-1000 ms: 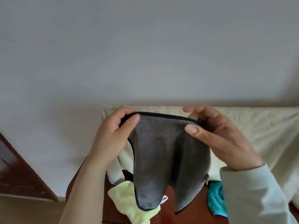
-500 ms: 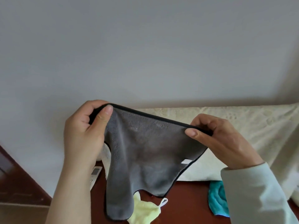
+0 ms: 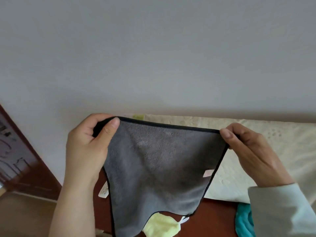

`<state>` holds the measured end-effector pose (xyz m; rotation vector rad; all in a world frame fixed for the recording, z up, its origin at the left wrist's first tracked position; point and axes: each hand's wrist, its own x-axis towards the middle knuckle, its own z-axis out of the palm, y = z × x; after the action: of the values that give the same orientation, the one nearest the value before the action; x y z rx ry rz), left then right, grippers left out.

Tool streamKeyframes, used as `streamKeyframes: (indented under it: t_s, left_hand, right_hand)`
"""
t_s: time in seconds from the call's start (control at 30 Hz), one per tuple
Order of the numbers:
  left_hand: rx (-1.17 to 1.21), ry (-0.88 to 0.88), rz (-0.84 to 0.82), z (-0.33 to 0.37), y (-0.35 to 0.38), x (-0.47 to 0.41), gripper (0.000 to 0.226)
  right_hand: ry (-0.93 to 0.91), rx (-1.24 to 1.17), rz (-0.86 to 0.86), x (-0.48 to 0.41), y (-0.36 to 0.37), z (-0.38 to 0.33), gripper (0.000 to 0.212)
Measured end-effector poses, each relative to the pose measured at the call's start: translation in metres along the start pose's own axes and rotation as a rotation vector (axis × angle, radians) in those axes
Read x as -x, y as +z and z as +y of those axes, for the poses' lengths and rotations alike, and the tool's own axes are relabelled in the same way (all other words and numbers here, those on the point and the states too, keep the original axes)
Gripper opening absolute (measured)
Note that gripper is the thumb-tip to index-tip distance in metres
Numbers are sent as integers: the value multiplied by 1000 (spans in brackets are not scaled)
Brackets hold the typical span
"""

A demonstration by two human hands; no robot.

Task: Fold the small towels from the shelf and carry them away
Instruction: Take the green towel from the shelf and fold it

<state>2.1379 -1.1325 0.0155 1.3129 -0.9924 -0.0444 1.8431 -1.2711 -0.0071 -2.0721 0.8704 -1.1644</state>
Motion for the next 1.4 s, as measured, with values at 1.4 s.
streamKeyframes:
  t_s: [1.4]
  left_hand:
    - [62,-279,-417,-13,69,28,21]
  right_hand:
    - [105,-491,-162,-24,89,-2,30]
